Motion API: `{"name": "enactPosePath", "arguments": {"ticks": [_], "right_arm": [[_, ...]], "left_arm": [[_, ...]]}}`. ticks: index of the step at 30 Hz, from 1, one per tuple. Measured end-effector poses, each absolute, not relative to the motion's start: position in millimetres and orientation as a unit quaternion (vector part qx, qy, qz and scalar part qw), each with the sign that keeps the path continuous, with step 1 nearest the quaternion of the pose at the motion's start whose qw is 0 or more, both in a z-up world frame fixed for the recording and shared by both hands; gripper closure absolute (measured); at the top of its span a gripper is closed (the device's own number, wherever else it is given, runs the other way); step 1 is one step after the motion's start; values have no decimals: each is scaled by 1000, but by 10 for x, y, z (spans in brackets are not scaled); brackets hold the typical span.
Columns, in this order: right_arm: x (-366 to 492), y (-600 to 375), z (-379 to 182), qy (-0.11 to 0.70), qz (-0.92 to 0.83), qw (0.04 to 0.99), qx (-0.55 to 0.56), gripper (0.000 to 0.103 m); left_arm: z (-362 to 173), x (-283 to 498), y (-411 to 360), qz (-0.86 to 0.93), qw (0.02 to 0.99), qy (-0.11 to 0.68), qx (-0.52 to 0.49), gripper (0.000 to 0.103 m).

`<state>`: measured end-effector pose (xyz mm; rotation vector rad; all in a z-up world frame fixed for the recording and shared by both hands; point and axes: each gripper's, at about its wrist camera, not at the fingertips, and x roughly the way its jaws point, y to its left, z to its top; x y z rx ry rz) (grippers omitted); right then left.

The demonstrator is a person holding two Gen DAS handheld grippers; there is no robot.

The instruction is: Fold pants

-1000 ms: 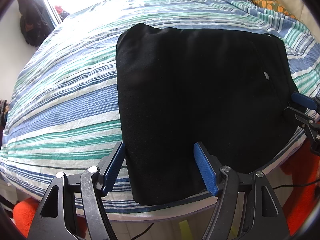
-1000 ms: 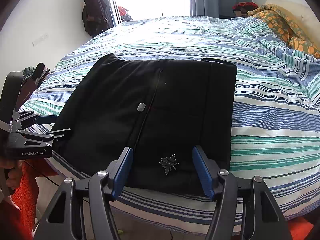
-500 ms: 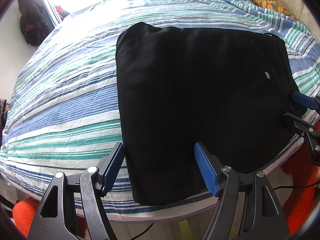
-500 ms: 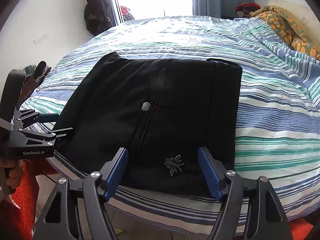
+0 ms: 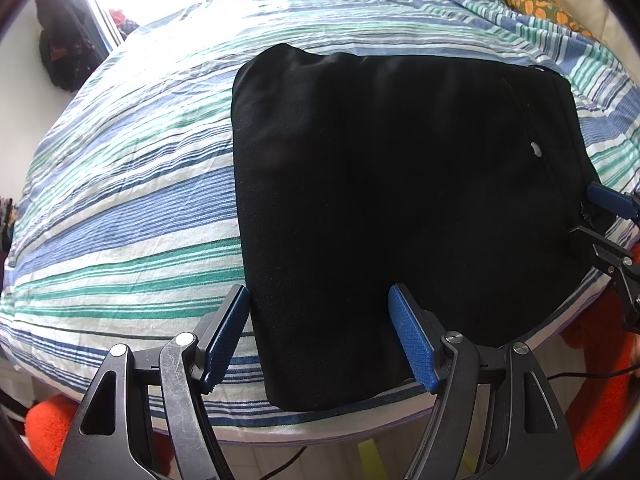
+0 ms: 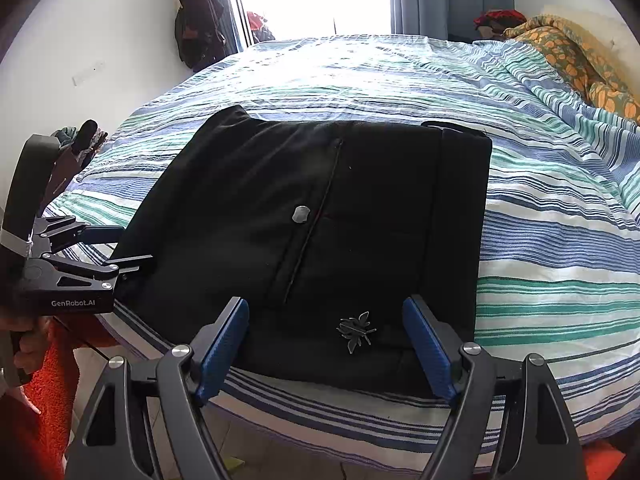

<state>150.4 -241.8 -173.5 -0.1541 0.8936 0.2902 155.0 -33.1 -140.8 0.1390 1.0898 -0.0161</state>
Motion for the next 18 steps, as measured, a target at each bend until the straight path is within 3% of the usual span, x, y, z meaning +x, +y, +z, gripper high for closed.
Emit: {"name": "enactPosePath", "arguments": {"ticks": [7, 9, 10, 11, 18], "right_arm": [[1477, -2685, -1410, 412, 151, 899, -1, 24], [1497, -3001, -1236, 395, 139, 907, 50, 23], [1549, -3171, -1207, 397, 137, 904, 76, 21], [1635, -3326, -1225, 410, 138, 896, 100, 18], [2409, -3482, -1960, 576, 234, 755, 206, 16]], "left_arm": [[-1249, 1611, -56, -45, 843, 536, 4, 29], [-1132, 1657, 246, -63, 844, 530, -52, 23], [-1106, 1695, 389, -71, 845, 525, -78, 14], [-1114, 1754, 511, -78, 843, 524, -96, 10], [-1607, 2134, 372, -180, 771, 596, -136, 10]]}}
